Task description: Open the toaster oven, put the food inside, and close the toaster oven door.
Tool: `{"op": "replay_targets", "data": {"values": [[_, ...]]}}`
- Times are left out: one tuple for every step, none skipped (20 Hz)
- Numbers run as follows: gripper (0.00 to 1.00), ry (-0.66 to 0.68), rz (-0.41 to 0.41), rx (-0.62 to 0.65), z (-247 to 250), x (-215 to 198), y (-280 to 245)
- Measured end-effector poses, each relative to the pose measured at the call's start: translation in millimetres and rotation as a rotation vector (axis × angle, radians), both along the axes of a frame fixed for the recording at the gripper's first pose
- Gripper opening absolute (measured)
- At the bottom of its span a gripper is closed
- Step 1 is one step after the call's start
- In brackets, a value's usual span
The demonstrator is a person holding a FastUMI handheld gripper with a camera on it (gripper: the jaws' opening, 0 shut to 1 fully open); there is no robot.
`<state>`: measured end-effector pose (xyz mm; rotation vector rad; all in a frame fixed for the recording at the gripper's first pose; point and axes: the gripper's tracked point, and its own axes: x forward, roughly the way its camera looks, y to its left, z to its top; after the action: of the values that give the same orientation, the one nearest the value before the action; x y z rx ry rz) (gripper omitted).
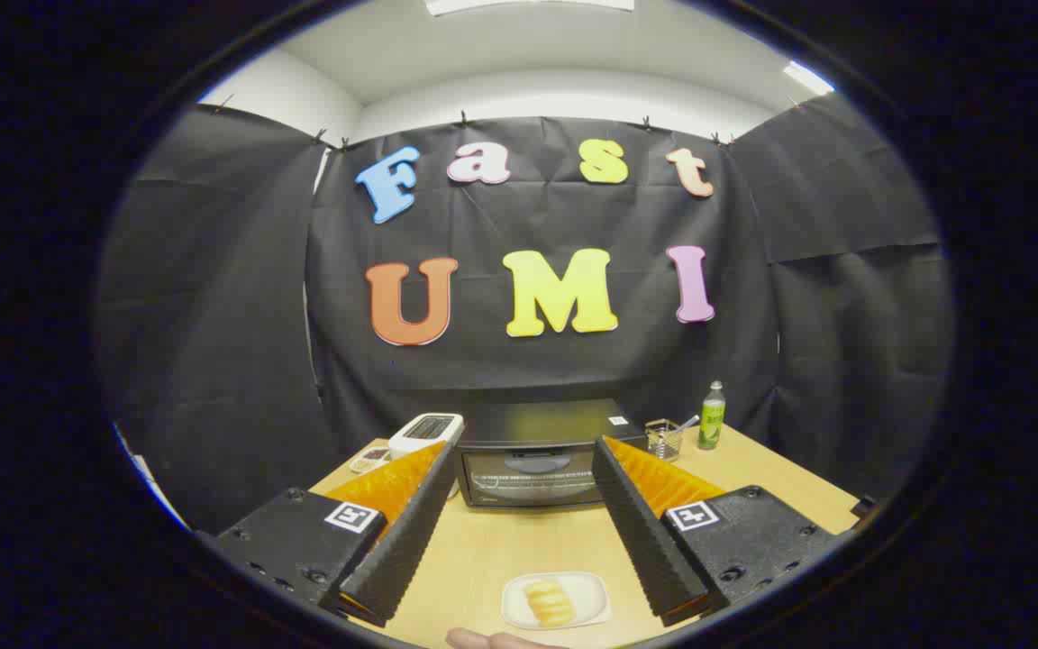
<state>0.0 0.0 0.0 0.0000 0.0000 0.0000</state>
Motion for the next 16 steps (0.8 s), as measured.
{"op": "replay_targets", "data": {"values": [[1.00,-0.002,0.000,0.005,1.1,-1.1,-1.3],[1.00,-0.005,0.004,0.008,0.7,-2.8,-0.7],[1.00,-0.008,0.009,0.004,1.3,-4.5,-0.6],[1.00,-0.010,0.012,-0.006,0.0,-6.4,-0.7],[1.00,-0.011,0.014,-0.017,-0.4,-7.0,-2.0],[1.00,-0.011,0.015,-0.025,-1.8,-8.1,-3.1],[1.00,-0.012,0.015,-0.028,-1.9,-8.7,-4.1],[1.00,-0.014,0.017,-0.029,-2.8,-8.8,-3.5],[1.00,-0.015,0.017,-0.030,-3.0,-8.7,-4.0],[1.00,-0.013,0.013,-0.031,-5.3,-6.7,-5.3],[1.00,-0.013,0.011,-0.030,-6.0,-5.9,-6.4],[1.00,-0.014,0.013,-0.030,-7.4,-4.8,-5.2],[1.00,-0.018,0.022,-0.034,-7.6,-3.1,-2.7],[1.00,-0.026,0.032,-0.041,-8.5,-1.8,-1.4],[1.00,-0.036,0.040,-0.045,-9.3,0.0,-1.0],[1.00,-0.050,0.048,-0.045,-8.9,3.9,0.2]]}}
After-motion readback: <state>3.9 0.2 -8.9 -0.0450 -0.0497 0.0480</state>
